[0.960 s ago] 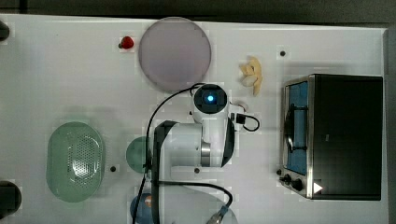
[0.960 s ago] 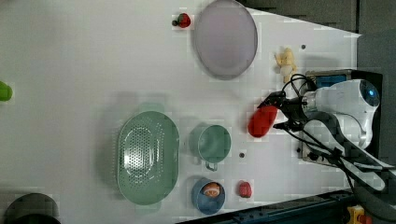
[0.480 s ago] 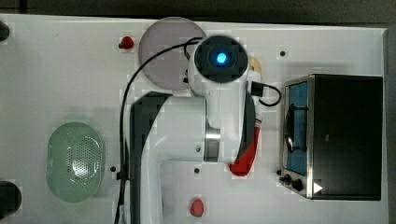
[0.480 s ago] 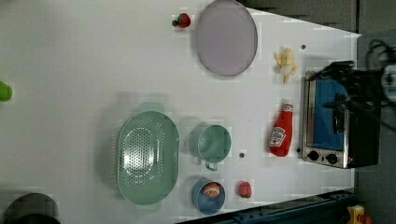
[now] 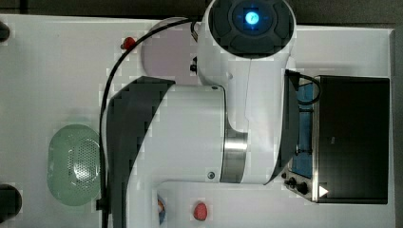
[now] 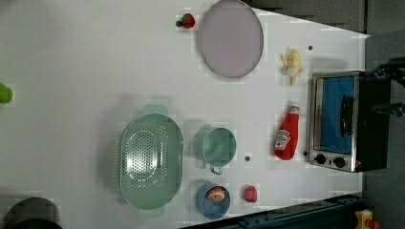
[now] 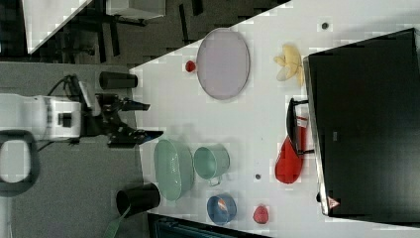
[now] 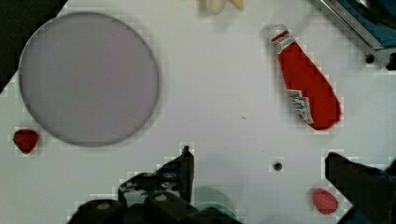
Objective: Pick Ketchup from oven and place it on table.
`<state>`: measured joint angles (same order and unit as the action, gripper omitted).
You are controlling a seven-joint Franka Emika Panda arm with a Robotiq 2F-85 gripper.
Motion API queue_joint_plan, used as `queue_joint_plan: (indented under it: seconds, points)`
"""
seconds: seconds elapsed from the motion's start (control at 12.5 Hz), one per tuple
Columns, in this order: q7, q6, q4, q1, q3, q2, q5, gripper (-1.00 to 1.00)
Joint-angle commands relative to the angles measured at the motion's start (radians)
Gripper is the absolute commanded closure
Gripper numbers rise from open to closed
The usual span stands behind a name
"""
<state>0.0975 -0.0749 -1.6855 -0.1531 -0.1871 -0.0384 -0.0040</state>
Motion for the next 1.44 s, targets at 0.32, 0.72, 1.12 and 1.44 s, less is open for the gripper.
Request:
queue_joint_plan:
  seconds: [0.32, 0.72, 1.12, 1.44]
  points:
    - [0.025, 0.053, 0.063, -0.008, -0.004, 0.015, 0.014, -1.0]
    - [0.025, 0.053, 0.054, -0.008, -0.004, 0.011, 0.014, -1.0]
    - [0.025, 0.053, 0.054, -0.008, -0.004, 0.011, 0.014, -1.0]
    - [0.025, 0.053, 0.054, -0.008, -0.004, 0.011, 0.014, -1.0]
